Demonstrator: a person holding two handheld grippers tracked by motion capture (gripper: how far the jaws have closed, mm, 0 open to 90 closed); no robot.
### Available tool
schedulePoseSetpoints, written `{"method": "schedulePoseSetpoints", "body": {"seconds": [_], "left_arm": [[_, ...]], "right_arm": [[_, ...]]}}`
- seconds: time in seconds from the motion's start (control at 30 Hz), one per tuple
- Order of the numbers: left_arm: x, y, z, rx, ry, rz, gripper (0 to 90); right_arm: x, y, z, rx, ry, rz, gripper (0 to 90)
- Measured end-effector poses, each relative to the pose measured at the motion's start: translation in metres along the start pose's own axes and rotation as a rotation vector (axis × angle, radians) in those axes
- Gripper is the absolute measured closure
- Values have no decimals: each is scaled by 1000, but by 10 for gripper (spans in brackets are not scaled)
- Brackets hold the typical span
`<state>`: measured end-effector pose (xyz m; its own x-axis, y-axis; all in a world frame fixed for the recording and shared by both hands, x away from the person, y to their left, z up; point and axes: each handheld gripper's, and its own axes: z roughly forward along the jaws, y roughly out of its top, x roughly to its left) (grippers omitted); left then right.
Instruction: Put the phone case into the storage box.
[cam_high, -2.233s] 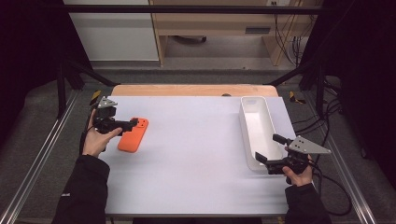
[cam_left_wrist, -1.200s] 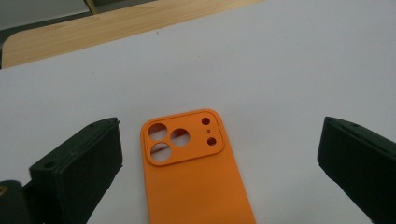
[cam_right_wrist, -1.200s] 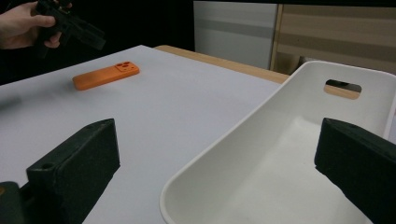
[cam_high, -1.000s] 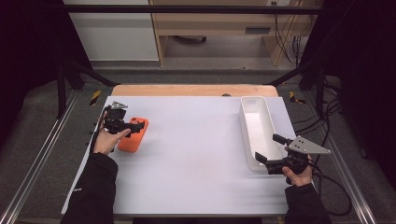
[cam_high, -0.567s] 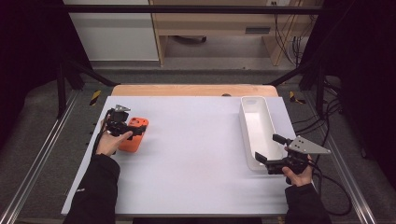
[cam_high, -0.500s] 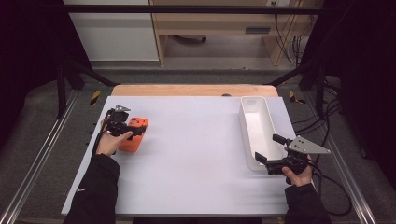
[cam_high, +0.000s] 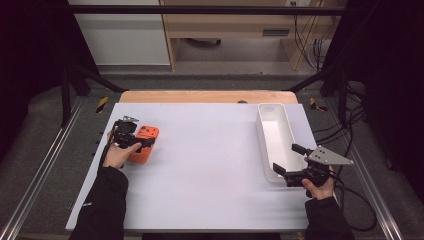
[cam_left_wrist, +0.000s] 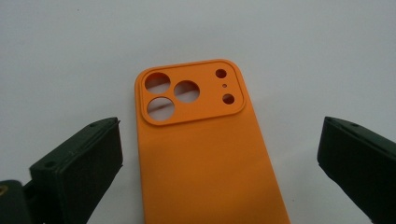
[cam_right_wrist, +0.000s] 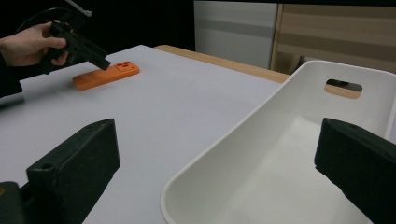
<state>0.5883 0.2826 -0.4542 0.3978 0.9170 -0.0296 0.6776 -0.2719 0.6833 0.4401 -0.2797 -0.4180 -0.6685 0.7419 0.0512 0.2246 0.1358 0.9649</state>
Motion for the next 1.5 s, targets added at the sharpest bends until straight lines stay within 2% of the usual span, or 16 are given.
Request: {"method": "schedulePoseSetpoints", "body": {"seconds": [0.63,0.93,1.23,1.37,1.5], "left_arm": [[-1,-10,12,31,23,-28,17],[-2,-14,14,33,29,-20,32],[-1,-16,17,48,49,-25,40],[-4,-16,17,52,68,-8,59],[-4,-16,17,52,74,-13,83]], "right_arm": [[0,0,0,-1,-1,-2,3],[0,0,0,-1,0,-2,3],[0,0,0,-1,-1,-1,4],[0,0,0,0,-1,-1,4],[0,0,0,-1,0,0,3]]}}
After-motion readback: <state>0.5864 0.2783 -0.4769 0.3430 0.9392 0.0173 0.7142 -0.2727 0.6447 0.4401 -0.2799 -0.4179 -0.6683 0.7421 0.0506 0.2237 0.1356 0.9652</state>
